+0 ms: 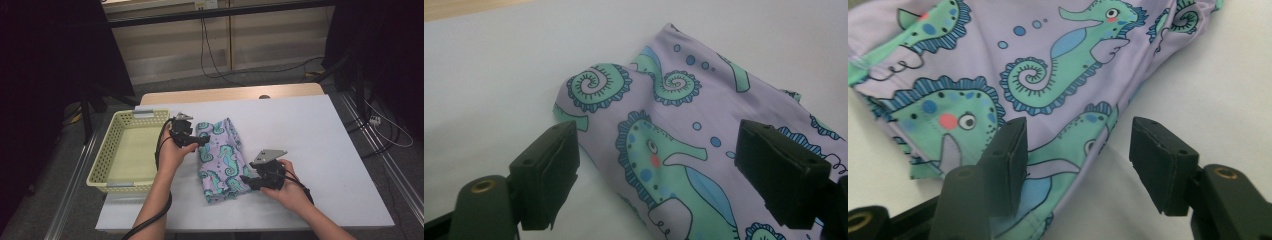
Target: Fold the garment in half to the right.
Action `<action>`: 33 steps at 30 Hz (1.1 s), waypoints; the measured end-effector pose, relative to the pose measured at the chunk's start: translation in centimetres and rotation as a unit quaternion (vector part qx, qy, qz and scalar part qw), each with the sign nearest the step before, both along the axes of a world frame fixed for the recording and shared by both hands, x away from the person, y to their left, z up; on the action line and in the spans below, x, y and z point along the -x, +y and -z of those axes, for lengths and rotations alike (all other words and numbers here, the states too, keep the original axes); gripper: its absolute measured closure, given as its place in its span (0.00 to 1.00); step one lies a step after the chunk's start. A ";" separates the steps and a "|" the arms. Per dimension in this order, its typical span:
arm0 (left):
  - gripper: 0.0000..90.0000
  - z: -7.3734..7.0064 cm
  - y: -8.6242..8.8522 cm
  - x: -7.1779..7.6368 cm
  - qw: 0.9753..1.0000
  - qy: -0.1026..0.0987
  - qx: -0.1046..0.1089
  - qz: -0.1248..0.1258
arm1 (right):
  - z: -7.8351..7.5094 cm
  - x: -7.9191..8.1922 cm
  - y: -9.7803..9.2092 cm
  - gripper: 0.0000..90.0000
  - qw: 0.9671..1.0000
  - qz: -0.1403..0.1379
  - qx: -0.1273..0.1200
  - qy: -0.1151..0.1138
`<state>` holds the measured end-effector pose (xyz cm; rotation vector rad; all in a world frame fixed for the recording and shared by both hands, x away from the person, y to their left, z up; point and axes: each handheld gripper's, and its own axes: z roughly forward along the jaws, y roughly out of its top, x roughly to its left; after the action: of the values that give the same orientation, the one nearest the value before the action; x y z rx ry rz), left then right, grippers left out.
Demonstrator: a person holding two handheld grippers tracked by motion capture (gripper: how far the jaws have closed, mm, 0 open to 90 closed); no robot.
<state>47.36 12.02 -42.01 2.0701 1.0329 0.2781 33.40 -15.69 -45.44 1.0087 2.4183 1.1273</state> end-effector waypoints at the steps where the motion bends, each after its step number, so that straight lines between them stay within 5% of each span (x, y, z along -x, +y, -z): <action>1: 0.21 0.1 -0.1 0.0 1.000 -0.002 0.006 -0.006 | -0.1 0.1 0.0 0.44 1.000 -0.001 -0.002 0.003; 9: 0.20 0.1 -0.4 0.2 1.000 -0.002 -0.002 -0.002 | 0.8 1.2 -0.7 0.44 1.000 -0.002 -0.002 0.026; 21: 0.19 0.0 0.2 0.0 1.000 -0.004 -0.001 -0.012 | 1.1 1.9 0.0 0.56 1.000 0.008 -0.014 0.018; 26: 0.19 -0.1 0.0 0.0 1.000 -0.005 0.000 -0.012 | 1.1 1.9 0.3 0.80 0.999 -0.011 -0.026 0.028; 33: 0.18 -0.1 0.0 -0.1 1.000 -0.008 0.003 -0.028 | 1.1 1.5 0.5 0.95 0.998 -0.009 -0.043 0.043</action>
<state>47.47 12.06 -41.96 2.0329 1.0822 0.3178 31.88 -15.21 -46.52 1.0844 2.4698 1.2279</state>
